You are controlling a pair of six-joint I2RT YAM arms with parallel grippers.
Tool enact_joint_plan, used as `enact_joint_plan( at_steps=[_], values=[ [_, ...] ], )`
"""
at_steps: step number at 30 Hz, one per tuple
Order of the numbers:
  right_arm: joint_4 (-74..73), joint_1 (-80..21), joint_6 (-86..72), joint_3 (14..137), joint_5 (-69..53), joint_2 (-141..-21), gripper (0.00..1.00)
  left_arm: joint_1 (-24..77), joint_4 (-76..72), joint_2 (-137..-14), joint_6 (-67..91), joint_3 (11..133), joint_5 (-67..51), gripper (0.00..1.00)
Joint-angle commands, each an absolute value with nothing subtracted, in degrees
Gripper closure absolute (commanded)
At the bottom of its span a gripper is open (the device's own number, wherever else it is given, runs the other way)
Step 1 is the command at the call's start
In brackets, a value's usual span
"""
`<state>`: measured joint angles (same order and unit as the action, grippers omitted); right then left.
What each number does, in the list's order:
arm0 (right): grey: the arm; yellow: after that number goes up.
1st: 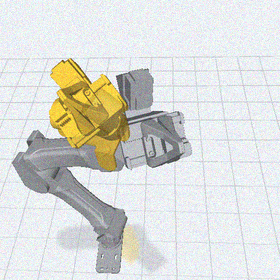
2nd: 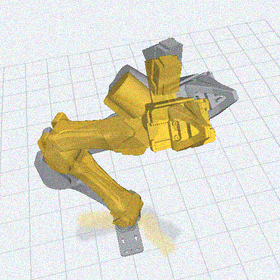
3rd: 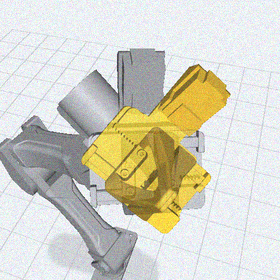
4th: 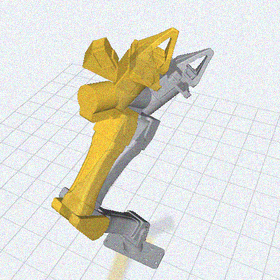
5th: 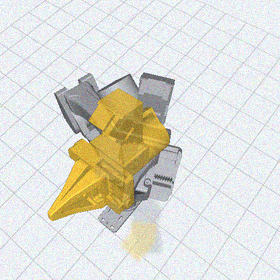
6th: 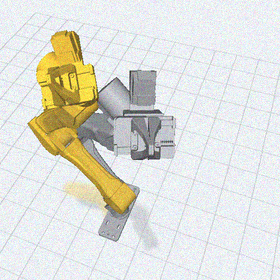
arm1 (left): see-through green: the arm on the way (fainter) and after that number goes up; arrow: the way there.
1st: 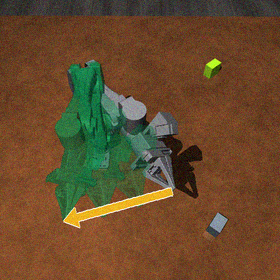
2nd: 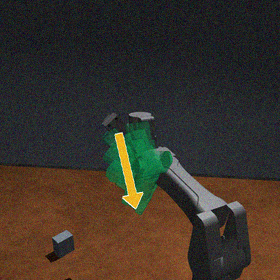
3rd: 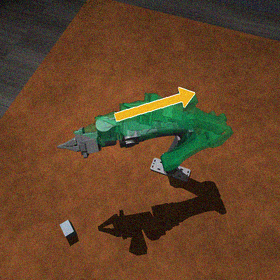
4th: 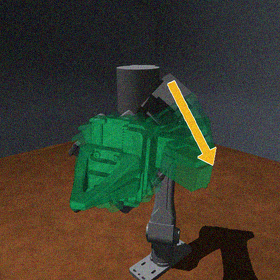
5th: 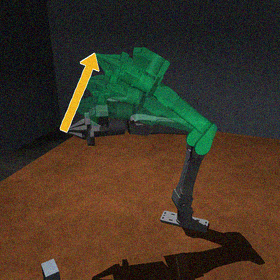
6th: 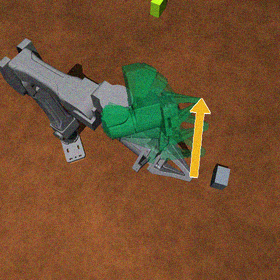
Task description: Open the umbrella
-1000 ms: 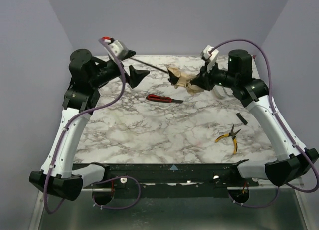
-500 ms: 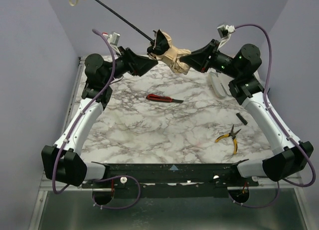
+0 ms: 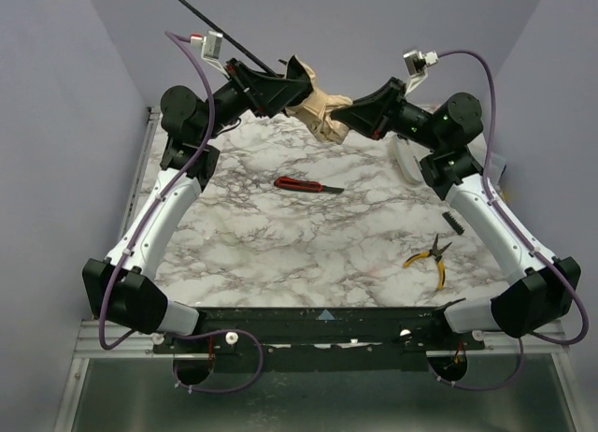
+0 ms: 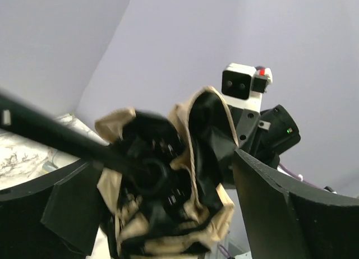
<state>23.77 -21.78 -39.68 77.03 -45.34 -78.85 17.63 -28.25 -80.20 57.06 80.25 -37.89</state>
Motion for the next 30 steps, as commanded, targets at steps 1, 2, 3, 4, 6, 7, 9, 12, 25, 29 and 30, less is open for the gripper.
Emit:
enact_joint_plan(
  at_steps=[1,2,3,4,6,7,9,12,25,29,30],
  values=[
    [30.28,-24.71,-41.03,76.02,-50.93,-76.63,1.0,19.2,-25.41,-81.77,58.15,83.57,-34.7,0.24],
    [29.8,-24.94,-40.39,75.69,-51.01,-76.39,1.0,19.37,-25.61,-82.03,57.98,84.01,-34.78,0.31],
    [29.47,-25.05,-40.01,75.2,-51.26,-76.13,1.0,19.55,-26.02,-82.21,57.69,84.39,-35.24,0.42],
    [28.84,-25.0,-39.89,75.05,-51.89,-76.09,1.0,19.64,-26.58,-82.41,57.14,84.72,-35.97,0.55],
    [23.48,-24.96,-36.78,76.16,-53.26,-76.04,0.72,19.73,-27.41,-82.32,55.73,84.96,-37.61,0.87],
    [17.74,-24.61,-33.47,77.62,-53.73,-75.79,0.54,19.48,-27.41,-82.03,55.03,84.86,-38.41,0.97],
    [4.7,-23.31,-25.12,80.99,-53.99,-74.84,0.2,18.7,-28.45,-81.45,52.72,84.0,-41.85,1.0],
    [-13.8,-22.01,-13.95,89.08,-55.52,-75.6,0.01,17.28,-30.9,-80.81,51.95,82.41,-48.25,1.0],
    [-41.58,-24.16,8.2,103.26,-60.29,-85.75,0.0,19.78,-35.15,-85.31,56.5,87.94,-63.16,1.0],
    [-41.76,-26.32,8.82,102.88,-60.82,-86.99,0.0,21.36,-33.67,-85.52,55.07,88.83,-63.63,1.0],
    [-41.69,-26.97,9.0,101.87,-60.57,-87.01,0.0,21.62,-33.58,-85.69,55.09,89.18,-63.65,1.0]
  ],
)
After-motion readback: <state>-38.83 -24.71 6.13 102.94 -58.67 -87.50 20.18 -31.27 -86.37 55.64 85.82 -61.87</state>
